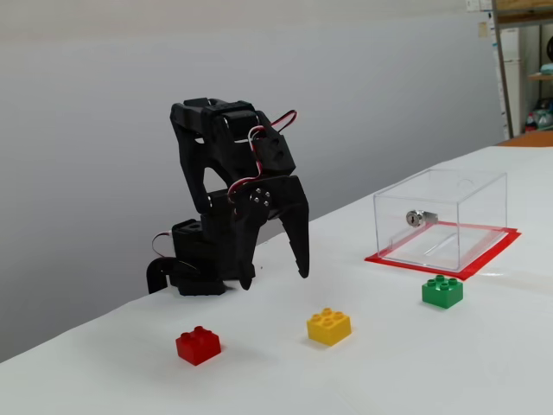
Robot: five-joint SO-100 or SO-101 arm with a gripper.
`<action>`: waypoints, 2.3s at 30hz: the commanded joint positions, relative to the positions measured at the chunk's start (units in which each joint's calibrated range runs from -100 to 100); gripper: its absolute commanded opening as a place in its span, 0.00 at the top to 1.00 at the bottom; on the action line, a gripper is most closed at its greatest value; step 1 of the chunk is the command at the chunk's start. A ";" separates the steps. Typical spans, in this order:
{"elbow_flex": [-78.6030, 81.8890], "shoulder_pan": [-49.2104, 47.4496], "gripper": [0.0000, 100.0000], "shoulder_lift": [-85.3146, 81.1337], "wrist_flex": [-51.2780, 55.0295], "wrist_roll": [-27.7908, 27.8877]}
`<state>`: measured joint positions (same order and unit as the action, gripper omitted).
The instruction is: Pick the yellow lego brick and place it into the transparent box
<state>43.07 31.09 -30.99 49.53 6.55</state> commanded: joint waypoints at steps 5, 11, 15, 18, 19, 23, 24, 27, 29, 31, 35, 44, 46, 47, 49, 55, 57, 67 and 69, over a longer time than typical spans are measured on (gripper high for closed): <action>-7.54 -3.33 0.65 3.88 -0.70 4.21; -9.80 -6.28 0.65 8.04 -0.70 6.61; -9.44 -8.58 0.65 9.40 -0.79 6.76; -8.89 -10.20 0.65 9.48 -0.62 6.50; -8.80 -10.65 0.65 9.48 -0.36 6.40; -7.27 -11.76 0.65 9.48 -0.01 6.24; -6.63 -11.83 0.65 9.48 0.08 6.24; -4.55 -11.83 0.65 9.23 0.08 6.24; -3.56 -11.83 0.64 8.72 0.08 6.24; -2.93 -11.76 0.59 8.63 0.08 6.24; -2.84 -11.61 0.48 8.63 0.17 6.24; -2.93 -11.90 0.47 8.63 -0.70 6.24; -2.93 -11.90 0.47 9.14 -0.79 6.24; -2.93 -11.90 0.47 9.40 -0.79 6.24; -2.93 -11.90 0.46 9.57 -0.88 6.24; -2.38 -13.68 0.47 9.57 -4.79 6.19; -2.20 -14.12 0.47 9.65 -4.88 5.30; -0.49 -13.83 0.47 12.20 -4.79 3.16; -1.03 -13.75 0.47 12.62 -4.79 3.16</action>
<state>42.89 16.88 -18.56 45.24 9.87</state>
